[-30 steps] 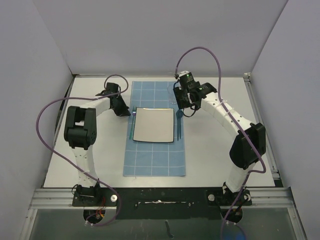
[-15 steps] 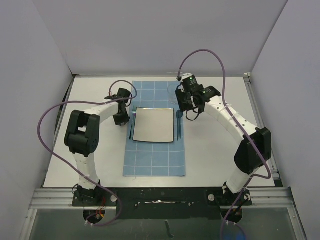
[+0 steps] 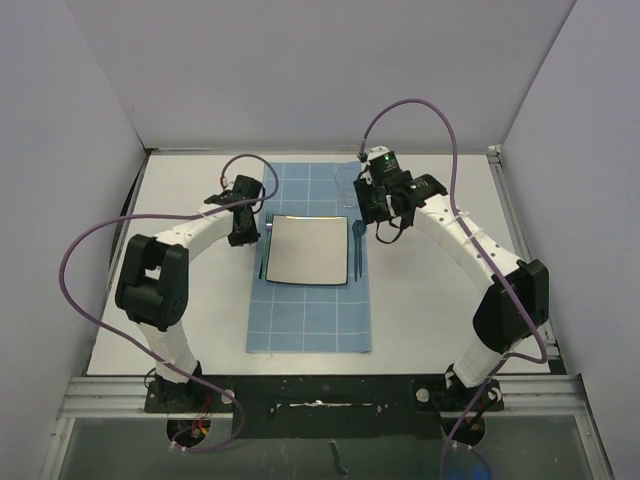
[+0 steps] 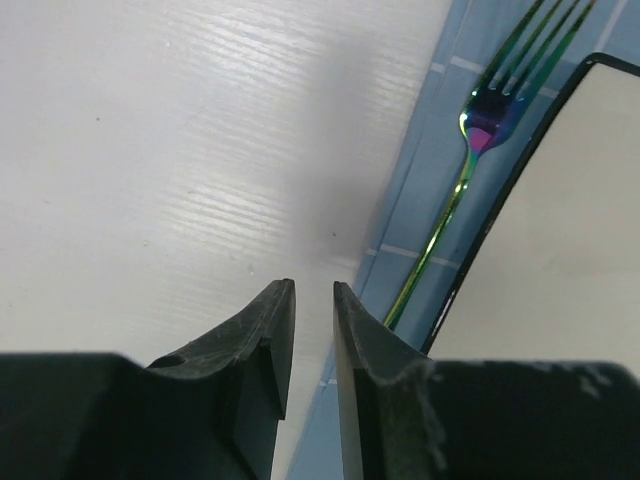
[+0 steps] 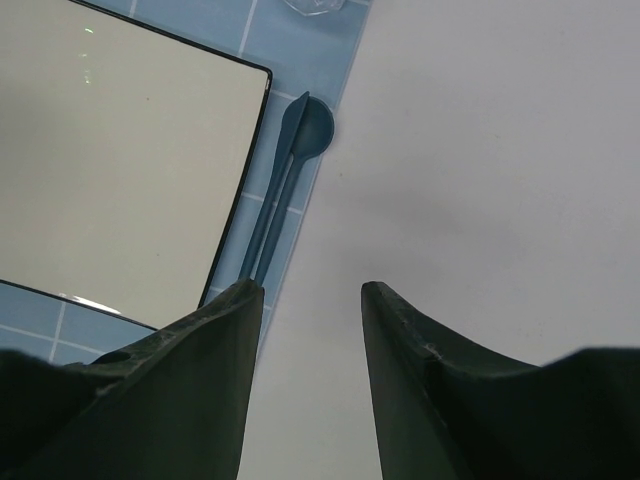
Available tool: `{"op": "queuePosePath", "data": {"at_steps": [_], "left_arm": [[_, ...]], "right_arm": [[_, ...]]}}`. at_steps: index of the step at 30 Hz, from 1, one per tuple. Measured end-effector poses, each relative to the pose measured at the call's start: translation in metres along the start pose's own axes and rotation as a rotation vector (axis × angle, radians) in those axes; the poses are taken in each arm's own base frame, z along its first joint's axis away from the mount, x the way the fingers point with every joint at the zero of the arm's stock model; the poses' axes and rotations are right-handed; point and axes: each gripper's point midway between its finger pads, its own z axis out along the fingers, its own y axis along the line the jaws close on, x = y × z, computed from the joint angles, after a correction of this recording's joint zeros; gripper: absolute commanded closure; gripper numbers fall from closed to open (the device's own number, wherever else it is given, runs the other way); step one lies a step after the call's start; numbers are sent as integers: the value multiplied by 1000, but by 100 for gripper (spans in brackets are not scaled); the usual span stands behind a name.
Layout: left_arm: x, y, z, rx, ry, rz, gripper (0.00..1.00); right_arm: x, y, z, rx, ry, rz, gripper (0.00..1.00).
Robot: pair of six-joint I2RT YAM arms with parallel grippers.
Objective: Set the dinner table for one person
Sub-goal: Adjust the fork on the napkin.
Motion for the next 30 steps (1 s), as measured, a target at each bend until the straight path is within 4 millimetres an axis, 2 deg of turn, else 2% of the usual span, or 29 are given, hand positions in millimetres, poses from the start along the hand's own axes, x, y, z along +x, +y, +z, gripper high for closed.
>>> {"op": "queuePosePath", "data": {"at_steps": [6,13,21,30], "left_arm": [[-3,-27,-2,145,4,37,80],[-3,-59,0,317,15,121,81],[12,-63,17,325,68,159,82],[8,-66,20,326,64,158,82]], "right_arm": [[1,0,1,-3,3,3,55],[1,-11,3,9,7,24,55],[7,-20,9,13,21,45,55],[7,-23,10,4,24,59,55]]}}
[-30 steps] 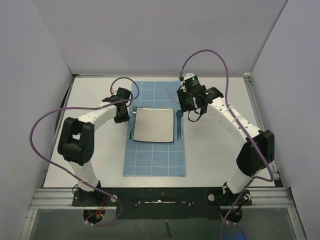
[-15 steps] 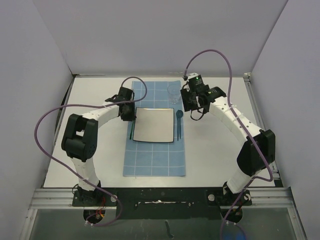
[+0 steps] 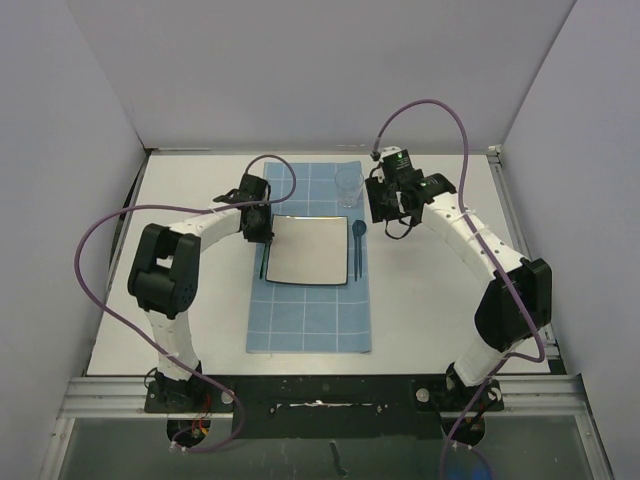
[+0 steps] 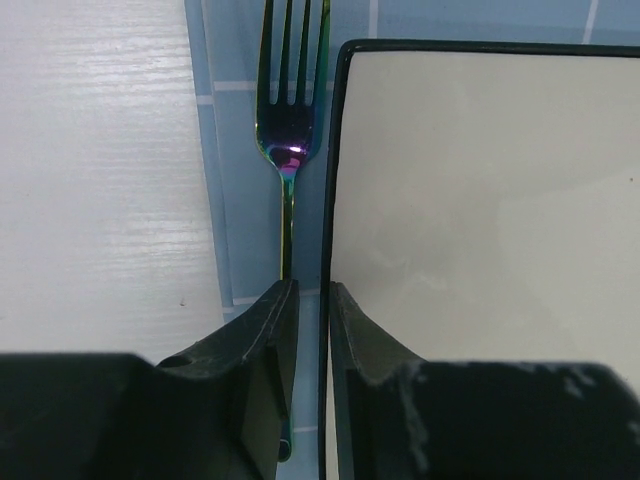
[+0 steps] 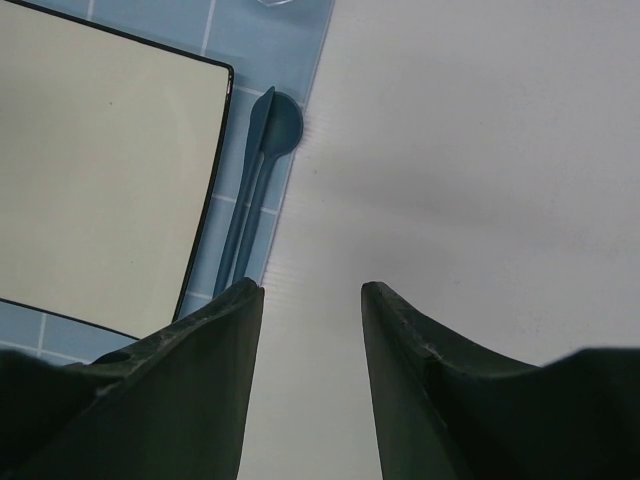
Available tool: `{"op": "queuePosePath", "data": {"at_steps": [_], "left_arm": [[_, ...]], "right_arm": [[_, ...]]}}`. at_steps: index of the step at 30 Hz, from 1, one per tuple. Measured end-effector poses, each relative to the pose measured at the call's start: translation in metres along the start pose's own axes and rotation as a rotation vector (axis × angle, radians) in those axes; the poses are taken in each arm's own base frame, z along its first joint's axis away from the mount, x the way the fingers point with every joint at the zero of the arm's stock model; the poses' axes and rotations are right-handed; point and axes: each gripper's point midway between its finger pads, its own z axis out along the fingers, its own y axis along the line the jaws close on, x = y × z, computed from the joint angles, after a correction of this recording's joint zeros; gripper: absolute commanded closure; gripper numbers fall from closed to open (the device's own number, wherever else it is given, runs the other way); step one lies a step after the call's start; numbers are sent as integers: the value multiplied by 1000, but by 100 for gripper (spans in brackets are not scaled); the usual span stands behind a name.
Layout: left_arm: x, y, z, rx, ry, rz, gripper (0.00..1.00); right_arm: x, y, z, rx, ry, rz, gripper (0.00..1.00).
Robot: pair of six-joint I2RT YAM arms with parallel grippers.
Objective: Set the dinner table for one person
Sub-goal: Adjust the fork on the napkin.
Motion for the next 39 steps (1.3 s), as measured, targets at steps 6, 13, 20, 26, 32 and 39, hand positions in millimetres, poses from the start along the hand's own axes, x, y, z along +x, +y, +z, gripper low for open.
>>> {"op": "queuePosePath", "data": {"at_steps": [6,13,20,26,32,39], "left_arm": [[-1,0,2,-1,0,-4,82],[-1,0,2,-7,-2,-20,82],[-2,1,2,-11,-3,-29,82],[-2,1,2,-16,-5,-38,82],[-2,2,2,-23,-6,-50,82],[-2,3,2,-33,-9,-62,81]], "right_arm": [[2,-3,2,-5,7,9,55],[-1,-7,4,-13,-3,26,55],[-2,-5,4,-28,-5,28,55],[-2,-4,4,-34,-7,29,55],[-1,-3,4,-38,-5,34,55],[2,-2,6,-44,4,43,55]]}}
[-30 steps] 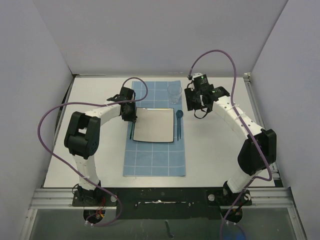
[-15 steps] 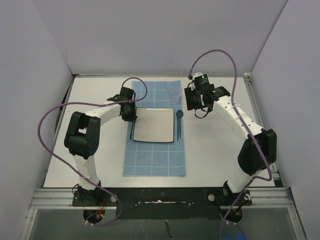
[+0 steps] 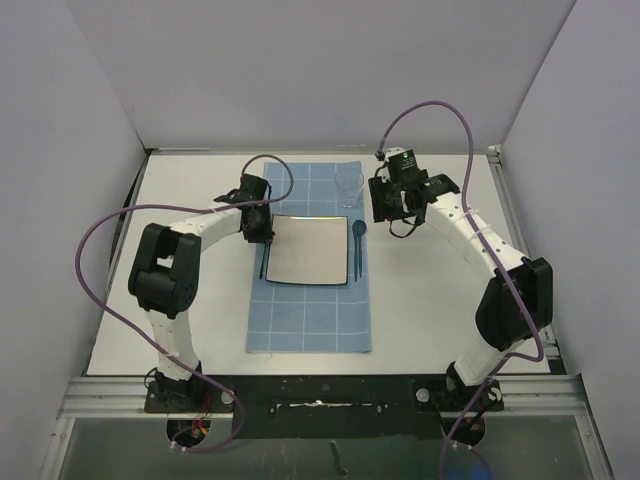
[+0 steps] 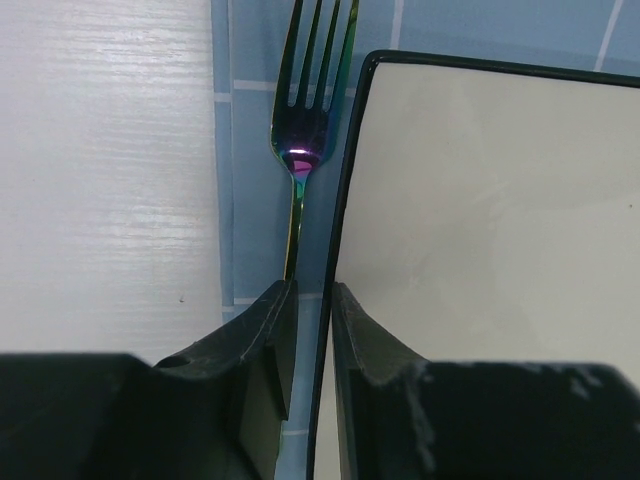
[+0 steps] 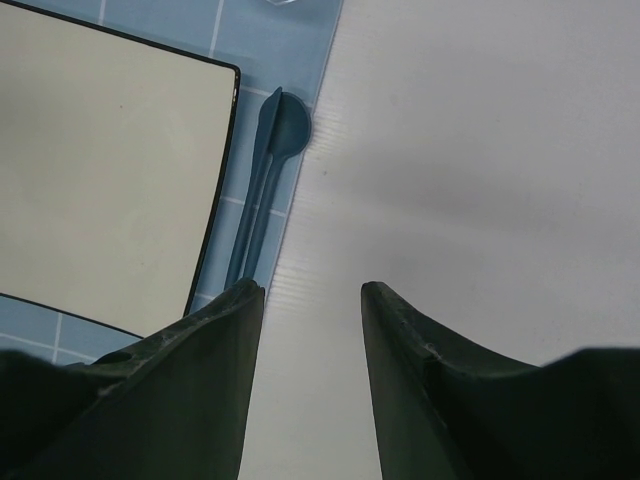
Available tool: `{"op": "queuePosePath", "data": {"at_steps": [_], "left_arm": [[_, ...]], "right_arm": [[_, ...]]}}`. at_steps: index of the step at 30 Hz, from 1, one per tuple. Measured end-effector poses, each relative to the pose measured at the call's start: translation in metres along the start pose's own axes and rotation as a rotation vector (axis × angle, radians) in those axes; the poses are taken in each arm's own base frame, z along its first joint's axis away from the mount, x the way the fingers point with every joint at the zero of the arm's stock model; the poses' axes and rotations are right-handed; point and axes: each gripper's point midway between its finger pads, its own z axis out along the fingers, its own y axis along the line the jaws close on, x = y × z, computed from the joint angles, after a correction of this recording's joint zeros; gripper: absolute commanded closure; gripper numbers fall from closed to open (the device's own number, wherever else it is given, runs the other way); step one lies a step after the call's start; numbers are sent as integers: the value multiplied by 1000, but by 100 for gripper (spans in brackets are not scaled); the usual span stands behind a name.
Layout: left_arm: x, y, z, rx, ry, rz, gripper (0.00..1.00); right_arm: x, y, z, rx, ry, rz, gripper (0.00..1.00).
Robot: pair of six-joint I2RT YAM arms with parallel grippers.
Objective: Set the dinner table for one person
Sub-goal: Adjust the fork on the napkin.
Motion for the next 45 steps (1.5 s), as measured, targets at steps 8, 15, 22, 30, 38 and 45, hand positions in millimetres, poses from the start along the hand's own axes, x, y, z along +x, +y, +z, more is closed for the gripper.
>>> {"op": "queuePosePath", "data": {"at_steps": [8,15,22,30,38,45], "left_arm": [[0,2,-1,-15,-12,-11,81],[-5,26,0,-116,-49,-22,81],[-3,38,1,-158,-47,-25,81],[-3,36,1,-155,-47,-20,81],[-2,27,-1,-123,-46,20,81],[-2,7,-3,-62,-59,72,81]], "right_arm": [[2,-1,1,-4,4,8,55],[1,0,0,-5,-2,12,56],[-4,0,-9,-11,-25,23,56],[-5,1,-11,-12,-29,29,56],[0,0,-8,-10,-17,30,56],[1,-1,-9,-8,-16,32,56]]}}
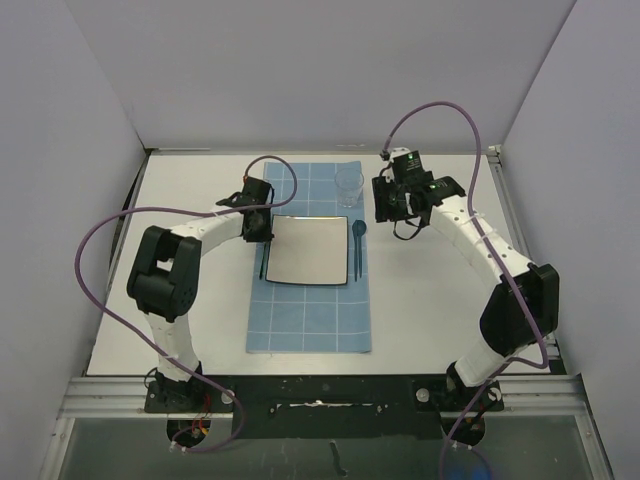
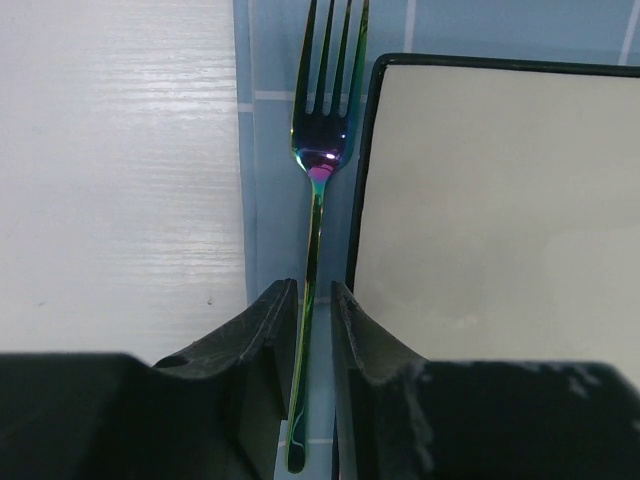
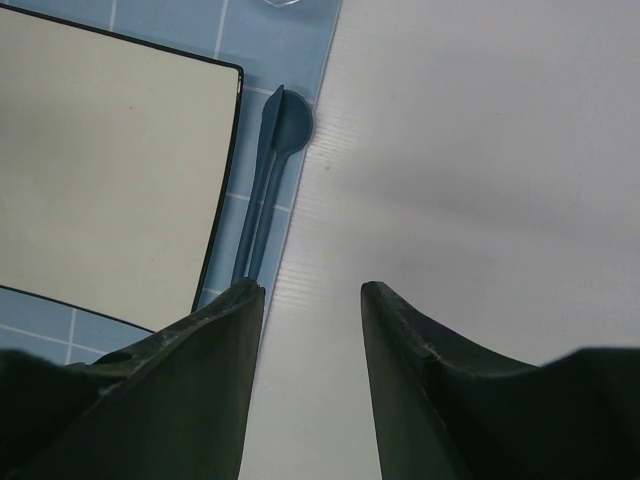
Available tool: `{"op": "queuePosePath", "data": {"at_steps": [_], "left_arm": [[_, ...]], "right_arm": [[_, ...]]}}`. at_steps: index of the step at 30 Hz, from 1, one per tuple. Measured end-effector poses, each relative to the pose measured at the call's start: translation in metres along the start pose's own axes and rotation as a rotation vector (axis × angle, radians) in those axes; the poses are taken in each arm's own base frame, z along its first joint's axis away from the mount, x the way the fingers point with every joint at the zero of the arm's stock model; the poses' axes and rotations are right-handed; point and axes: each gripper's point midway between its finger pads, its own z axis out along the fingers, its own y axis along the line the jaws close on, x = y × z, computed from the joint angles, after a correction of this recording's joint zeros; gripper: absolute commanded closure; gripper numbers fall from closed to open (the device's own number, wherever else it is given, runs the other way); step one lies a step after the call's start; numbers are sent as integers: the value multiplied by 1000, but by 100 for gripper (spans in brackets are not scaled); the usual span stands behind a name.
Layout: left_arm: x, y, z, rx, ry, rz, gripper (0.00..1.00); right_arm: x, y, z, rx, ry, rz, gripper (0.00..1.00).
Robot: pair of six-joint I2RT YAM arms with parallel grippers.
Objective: Set the dinner table for one person
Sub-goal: Adjust the fork on the napkin.
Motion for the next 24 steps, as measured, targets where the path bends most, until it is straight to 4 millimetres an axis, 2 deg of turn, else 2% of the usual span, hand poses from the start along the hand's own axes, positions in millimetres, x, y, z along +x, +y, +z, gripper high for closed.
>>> {"op": "queuePosePath", "data": {"at_steps": [12,24], "left_arm": [[1,-2,0,12,3,13,81],[3,-3,2,14,11,9,82]], "right_arm": [[-3,-2,-4,1,-12,4,56],[0,-13,-1,14,-3,25,56]]}}
